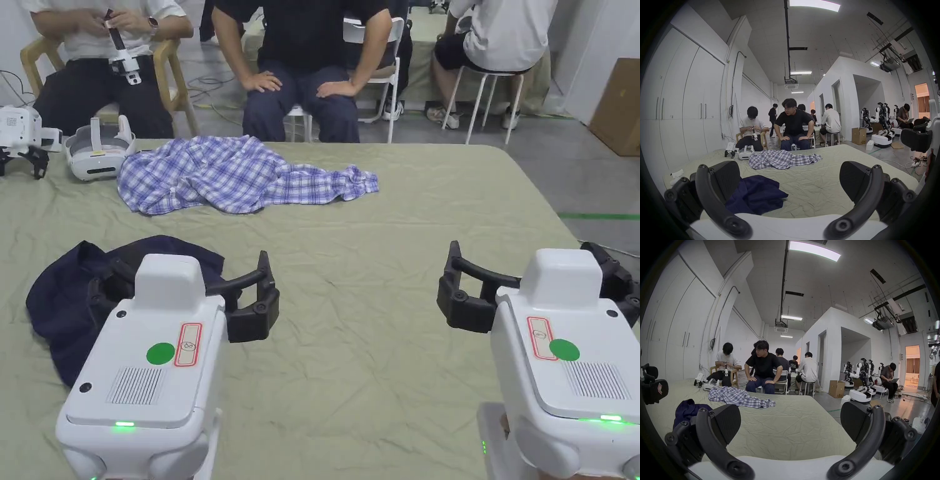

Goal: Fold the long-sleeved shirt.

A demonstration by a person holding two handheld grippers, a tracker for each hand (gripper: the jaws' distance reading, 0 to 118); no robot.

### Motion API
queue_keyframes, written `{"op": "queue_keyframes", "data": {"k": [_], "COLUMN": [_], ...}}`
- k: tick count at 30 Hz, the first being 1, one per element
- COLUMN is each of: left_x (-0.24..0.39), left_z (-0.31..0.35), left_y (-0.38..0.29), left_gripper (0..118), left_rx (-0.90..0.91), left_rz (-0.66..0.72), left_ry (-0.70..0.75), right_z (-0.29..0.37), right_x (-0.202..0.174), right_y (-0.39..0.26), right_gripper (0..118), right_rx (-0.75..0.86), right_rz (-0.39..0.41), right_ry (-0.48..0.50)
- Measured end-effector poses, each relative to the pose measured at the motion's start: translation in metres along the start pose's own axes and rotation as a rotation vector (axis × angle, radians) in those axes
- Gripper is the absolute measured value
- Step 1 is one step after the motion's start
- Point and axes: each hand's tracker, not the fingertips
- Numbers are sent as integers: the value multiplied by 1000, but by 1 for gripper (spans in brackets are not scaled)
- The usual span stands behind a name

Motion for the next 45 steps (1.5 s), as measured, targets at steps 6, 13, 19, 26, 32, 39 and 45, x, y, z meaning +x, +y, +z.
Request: {"op": "queue_keyframes", "data": {"k": [6,13,19,26,32,39,45], "left_x": [0,-1,-6,-9,-5,-2,-1], "left_z": [1,3,2,-2,-8,-10,-9], "left_y": [0,1,-1,-1,-1,-1,0], "left_gripper": [111,111,111,111,111,111,111], "left_rx": [2,7,2,-4,5,-4,-3], "left_rz": [-2,-10,-4,5,5,5,-7], "left_ry": [0,-4,2,12,7,1,-2], "right_z": [0,-3,-4,-8,-9,-9,-11], "right_x": [2,0,-8,-10,-7,-5,-3], "right_y": [0,1,0,-1,-2,-4,-6], "right_gripper": [118,118,118,118,118,118,118], "right_rx": [-1,-9,-3,1,1,2,4], "right_rz": [1,7,21,27,41,34,25], "right_ry": [-7,5,19,20,10,-2,1]}}
